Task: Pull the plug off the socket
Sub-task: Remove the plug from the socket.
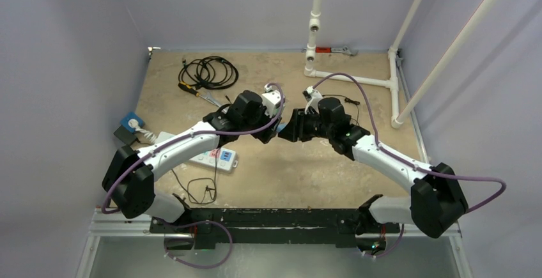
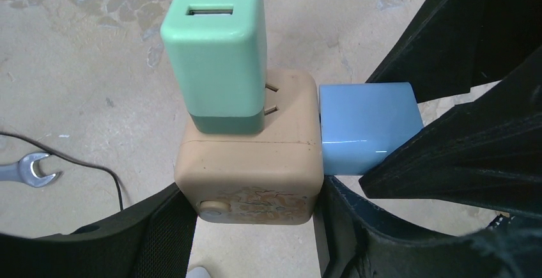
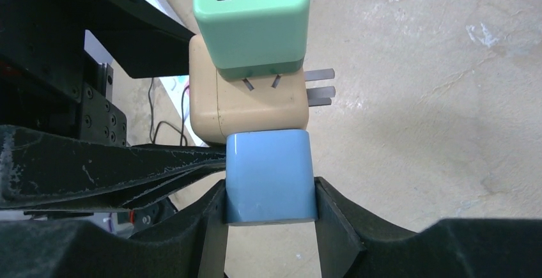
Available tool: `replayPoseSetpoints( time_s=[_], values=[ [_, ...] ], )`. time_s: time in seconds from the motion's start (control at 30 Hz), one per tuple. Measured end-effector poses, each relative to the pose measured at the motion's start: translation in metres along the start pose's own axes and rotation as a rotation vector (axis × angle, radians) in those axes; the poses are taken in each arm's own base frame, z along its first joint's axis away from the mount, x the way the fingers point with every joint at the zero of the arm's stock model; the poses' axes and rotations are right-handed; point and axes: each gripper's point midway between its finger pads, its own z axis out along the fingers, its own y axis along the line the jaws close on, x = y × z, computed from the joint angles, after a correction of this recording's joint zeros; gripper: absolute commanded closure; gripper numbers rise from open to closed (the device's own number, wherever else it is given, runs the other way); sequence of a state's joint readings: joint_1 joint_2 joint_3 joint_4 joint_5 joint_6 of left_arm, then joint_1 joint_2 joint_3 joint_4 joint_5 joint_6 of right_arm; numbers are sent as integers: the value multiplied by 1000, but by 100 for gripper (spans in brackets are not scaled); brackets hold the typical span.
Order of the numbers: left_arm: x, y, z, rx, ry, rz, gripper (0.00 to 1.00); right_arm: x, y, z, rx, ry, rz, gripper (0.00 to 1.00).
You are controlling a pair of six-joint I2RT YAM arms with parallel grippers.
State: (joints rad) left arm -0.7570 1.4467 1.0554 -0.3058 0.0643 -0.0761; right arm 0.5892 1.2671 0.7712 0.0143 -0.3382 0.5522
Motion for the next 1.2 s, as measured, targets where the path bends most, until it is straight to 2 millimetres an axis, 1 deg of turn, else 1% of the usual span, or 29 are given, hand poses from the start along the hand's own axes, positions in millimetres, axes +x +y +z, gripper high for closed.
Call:
replayPoseSetpoints(
  time_s=[0.23,0.43,0.6,0.8,0.9,1.2],
  values=[
    [5,0,2,-20,17,-10,100,4,-3,3,10,17,24,100],
    [5,-1,2,-13,17,-8,100,3,-3,3,5,14,-7,100],
    [3,-6,1,17,8,7,100,3,1,-3,-23,17,-81,100],
    [-7,-15,-10,65,-29,29,100,2,12,-18,-95,24,-186,100],
    [-9,-19,-13,88,-38,31,100,3,15,-23,-110,29,-215,100],
    [-9,-19,-13,90,-37,32,100,3,14,-23,-103,28,-215,100]
  ],
)
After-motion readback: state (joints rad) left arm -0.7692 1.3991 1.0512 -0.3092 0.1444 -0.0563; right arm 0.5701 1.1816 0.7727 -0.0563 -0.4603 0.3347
